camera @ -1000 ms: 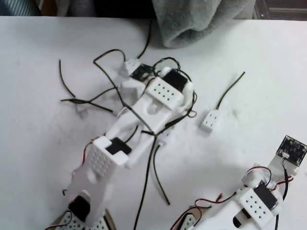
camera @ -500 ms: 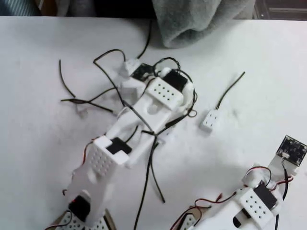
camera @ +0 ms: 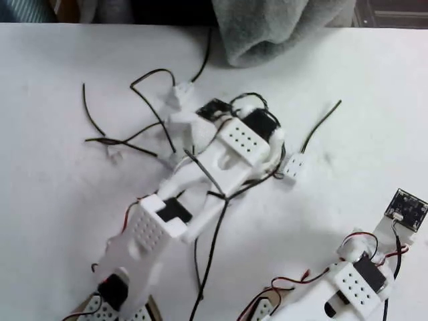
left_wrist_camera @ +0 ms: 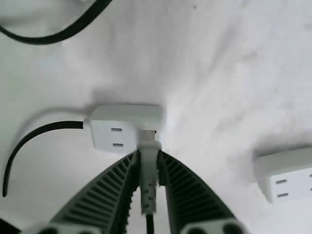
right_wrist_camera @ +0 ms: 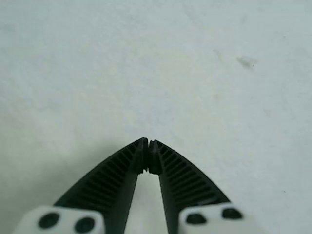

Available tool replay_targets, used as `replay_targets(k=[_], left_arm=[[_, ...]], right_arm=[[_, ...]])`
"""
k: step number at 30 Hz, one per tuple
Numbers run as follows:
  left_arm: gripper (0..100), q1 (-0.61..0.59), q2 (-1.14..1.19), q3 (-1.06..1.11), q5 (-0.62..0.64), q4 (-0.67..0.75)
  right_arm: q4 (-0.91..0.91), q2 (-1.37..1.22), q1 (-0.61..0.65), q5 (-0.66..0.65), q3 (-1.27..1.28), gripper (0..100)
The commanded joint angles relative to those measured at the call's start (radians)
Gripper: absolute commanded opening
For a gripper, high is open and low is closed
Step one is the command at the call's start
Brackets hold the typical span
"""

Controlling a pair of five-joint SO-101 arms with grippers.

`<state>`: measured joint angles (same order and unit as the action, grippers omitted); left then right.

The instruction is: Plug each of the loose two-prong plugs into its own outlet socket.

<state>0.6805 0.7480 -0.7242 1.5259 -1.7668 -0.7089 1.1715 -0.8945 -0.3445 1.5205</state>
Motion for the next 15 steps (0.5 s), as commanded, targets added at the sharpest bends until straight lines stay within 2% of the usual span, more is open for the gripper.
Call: replay_targets(k=[1,7,15], left_arm=[[3,0.027,-0.007,0.026,-0.051,-0.011],[3,0.013,-0.007,0.054,-0.172,-0.011],[3,-0.071,-0.005,0.064,-0.282,-0.014]], right_arm=[[-0.002,0.013,0.004,-0.011,-0.018,1.9],[-0.002,0.013,0.004,-0.011,-0.018,1.9],[-0.001,0.013,0.004,-0.011,-0.017,1.9]])
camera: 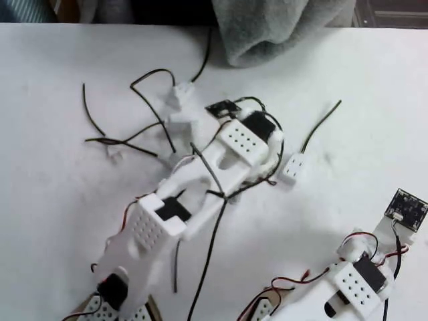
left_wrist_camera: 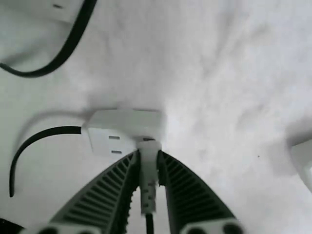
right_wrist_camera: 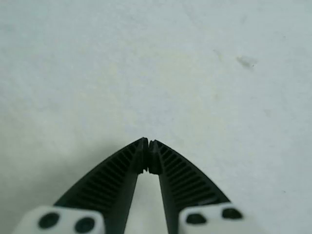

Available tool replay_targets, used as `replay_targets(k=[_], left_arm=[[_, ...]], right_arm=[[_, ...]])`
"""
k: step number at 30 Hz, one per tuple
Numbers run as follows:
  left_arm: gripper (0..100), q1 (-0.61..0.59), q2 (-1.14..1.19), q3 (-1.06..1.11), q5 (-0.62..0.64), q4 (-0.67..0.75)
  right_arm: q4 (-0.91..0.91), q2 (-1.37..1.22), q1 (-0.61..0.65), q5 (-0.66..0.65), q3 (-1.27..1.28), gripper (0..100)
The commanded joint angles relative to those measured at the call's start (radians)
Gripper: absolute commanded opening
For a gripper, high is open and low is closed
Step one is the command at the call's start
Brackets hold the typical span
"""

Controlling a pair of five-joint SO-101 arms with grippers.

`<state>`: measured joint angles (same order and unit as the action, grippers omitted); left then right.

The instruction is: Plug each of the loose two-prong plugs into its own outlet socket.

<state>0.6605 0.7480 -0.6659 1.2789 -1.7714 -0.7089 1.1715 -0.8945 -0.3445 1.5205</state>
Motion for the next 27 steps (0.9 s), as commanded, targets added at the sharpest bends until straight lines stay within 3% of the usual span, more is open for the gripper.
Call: replay_targets(k=[1,8,15,19,24,27], left_arm=[[3,-0.056,-0.005,0.018,-0.037,-0.006],[3,-0.051,-0.005,0.121,-0.175,0.071],[3,-0.048,-0.005,0.143,-0.338,0.034],[3,-0.054,-0.005,0.144,-0.508,0.002],[3,-0.073,-0.005,0.204,-0.878,0.034],[3,-0.097,-0.005,0.250,-0.895,0.063]], right_arm=[[-0.001,0.013,0.004,-0.011,-0.017,1.9],[-0.001,0.013,0.005,-0.011,-0.017,1.9],[-0.001,0.013,0.005,-0.011,-0.017,1.9],[-0.001,0.013,0.005,-0.011,-0.017,1.9],[-0.001,0.013,0.005,-0.011,-0.017,1.9],[-0.001,0.013,0.005,-0.011,-0.017,1.9]])
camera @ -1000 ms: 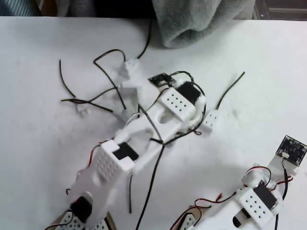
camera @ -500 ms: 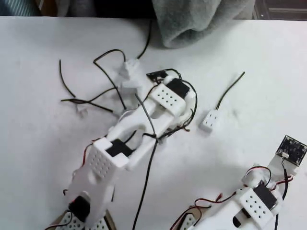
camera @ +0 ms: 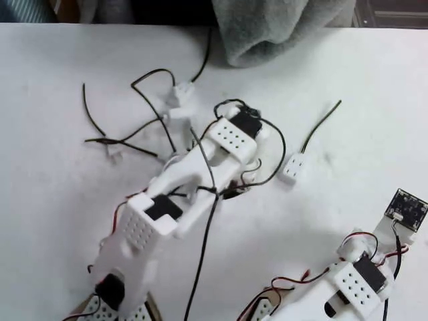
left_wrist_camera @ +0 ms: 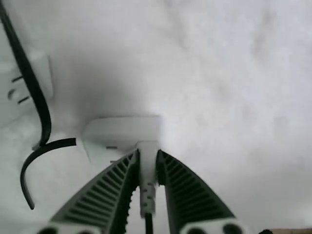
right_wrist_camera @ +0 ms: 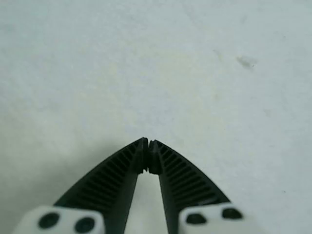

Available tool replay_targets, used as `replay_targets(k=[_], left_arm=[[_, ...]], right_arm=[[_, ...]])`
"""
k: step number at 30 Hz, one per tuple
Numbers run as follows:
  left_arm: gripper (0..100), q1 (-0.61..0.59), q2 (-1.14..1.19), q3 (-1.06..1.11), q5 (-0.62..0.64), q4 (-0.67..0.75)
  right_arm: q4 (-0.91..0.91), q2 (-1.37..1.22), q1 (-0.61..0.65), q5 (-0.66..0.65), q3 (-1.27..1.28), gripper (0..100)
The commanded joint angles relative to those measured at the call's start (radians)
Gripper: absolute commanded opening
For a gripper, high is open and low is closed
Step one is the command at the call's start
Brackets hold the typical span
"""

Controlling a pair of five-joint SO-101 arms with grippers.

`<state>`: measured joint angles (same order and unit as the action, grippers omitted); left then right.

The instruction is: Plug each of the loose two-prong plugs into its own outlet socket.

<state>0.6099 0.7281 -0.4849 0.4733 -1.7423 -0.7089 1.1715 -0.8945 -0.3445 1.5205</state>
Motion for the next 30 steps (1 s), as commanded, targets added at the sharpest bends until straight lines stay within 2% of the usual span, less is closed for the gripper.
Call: replay_targets(k=[1,6,13,16,19,25,27,30], left_arm=[[3,-0.054,0.013,0.080,-0.112,0.051],[3,-0.058,0.013,0.097,-0.345,0.106],[3,0.027,-0.004,0.069,-0.471,0.092],[9,0.025,-0.030,-0.009,-0.537,0.011],[17,-0.005,-0.064,-0.091,-0.557,-0.038],[35,-0.113,-0.157,-0.169,-0.551,-0.043],[41,-0.174,-0.197,-0.176,-0.506,-0.044],[43,-0.275,-0.272,-0.180,-0.450,-0.044]], right_arm=[[-0.001,0.013,0.005,-0.011,-0.017,1.9],[-0.001,0.013,0.005,-0.011,-0.017,1.9],[-0.001,0.013,0.005,-0.011,-0.017,2.0],[-0.001,0.013,0.005,-0.011,-0.017,2.0],[-0.001,0.013,0.005,-0.017,-0.017,2.1],[-0.002,0.013,0.005,-0.081,-0.011,2.1],[-0.001,0.013,0.015,-0.086,-0.008,2.1],[-0.001,0.013,0.041,-0.087,-0.005,2.1]])
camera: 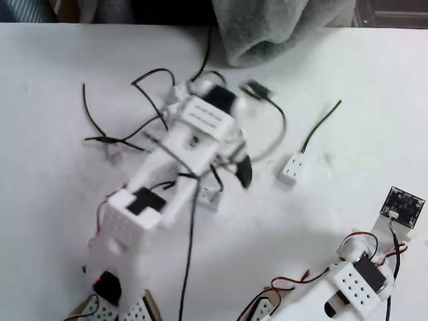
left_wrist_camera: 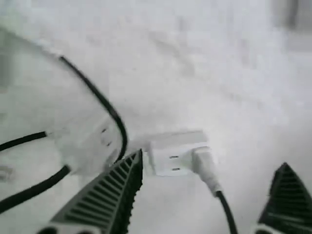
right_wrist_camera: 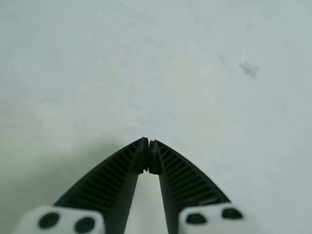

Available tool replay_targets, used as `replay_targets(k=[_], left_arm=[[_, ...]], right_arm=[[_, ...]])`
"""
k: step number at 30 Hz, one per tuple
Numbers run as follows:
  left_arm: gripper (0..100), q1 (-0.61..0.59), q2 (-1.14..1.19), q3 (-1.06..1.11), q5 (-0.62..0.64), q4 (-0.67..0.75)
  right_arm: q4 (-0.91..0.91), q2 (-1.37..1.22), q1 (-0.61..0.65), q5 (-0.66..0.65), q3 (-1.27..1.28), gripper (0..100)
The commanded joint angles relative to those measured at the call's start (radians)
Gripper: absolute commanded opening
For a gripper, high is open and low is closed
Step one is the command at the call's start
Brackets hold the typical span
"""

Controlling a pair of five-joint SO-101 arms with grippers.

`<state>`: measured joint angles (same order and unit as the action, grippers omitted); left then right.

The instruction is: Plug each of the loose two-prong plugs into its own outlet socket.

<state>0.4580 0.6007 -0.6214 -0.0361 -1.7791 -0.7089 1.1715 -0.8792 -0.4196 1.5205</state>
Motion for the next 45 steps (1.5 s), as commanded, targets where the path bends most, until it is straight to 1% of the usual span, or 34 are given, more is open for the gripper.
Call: replay_targets(k=[1,3,5,7,8,9,10,11,14,16,19,21,22,24,25,27,31,34,36,40,45], left_arm=[[43,-0.165,-0.174,-0.037,0.063,-0.008],[42,-0.240,-0.223,-0.025,0.098,-0.009],[40,-0.303,-0.272,0.028,0.196,-0.009],[39,-0.332,-0.303,0.100,0.282,-0.008],[40,-0.335,-0.314,0.141,0.295,-0.006],[40,-0.331,-0.320,0.183,0.273,-0.005],[40,-0.318,-0.323,0.216,0.213,-0.005],[40,-0.305,-0.326,0.242,0.120,-0.002],[39,-0.292,-0.328,0.262,-0.275,-0.002],[39,-0.320,-0.329,0.239,-0.523,-0.003],[39,-0.394,-0.329,0.195,-0.884,-0.005],[39,-0.429,-0.329,0.207,-1.126,-0.006],[39,-0.437,-0.329,0.226,-1.235,-0.006],[39,-0.432,-0.328,0.276,-1.373,-0.006],[39,-0.415,-0.326,0.301,-1.402,-0.006],[39,-0.374,-0.321,0.354,-1.422,-0.005],[39,-0.248,-0.328,0.459,-1.422,0.000],[39,-0.151,-0.326,0.480,-1.416,-0.003],[39,-0.107,-0.320,0.482,-1.387,0.002],[39,-0.082,-0.318,0.497,-1.344,0.054],[39,-0.084,-0.321,0.595,-1.332,0.181]], right_arm=[[-0.001,0.013,0.027,-0.012,-0.005,2.1],[-0.001,0.013,0.027,-0.012,-0.005,2.1],[-0.001,0.013,0.027,-0.012,-0.005,2.1],[-0.001,0.013,0.027,-0.012,-0.005,2.1],[-0.001,0.013,0.027,-0.012,-0.005,2.1],[-0.001,0.013,0.027,-0.012,-0.005,2.1],[-0.001,0.013,0.027,-0.012,-0.005,2.1],[-0.001,0.013,0.027,-0.014,-0.005,2.1],[-0.002,0.013,0.027,-0.015,-0.005,2.1],[-0.005,0.013,0.027,-0.041,-0.003,2.1],[-0.005,0.013,0.027,-0.058,0.003,2.1],[-0.002,0.013,0.028,-0.061,0.006,2.1],[-0.002,0.013,0.028,-0.061,0.006,2.1],[-0.002,0.013,0.028,-0.061,0.006,2.1],[-0.002,0.013,0.028,-0.061,0.006,2.1],[-0.002,0.013,0.028,-0.061,0.006,2.1],[-0.002,0.013,0.028,-0.061,0.006,2.1],[-0.002,0.013,0.028,-0.061,0.006,2.1],[-0.002,0.013,0.028,-0.061,0.006,2.1],[-0.002,0.013,0.028,-0.061,0.006,2.1],[-0.002,0.013,0.028,-0.061,0.006,2.1]])
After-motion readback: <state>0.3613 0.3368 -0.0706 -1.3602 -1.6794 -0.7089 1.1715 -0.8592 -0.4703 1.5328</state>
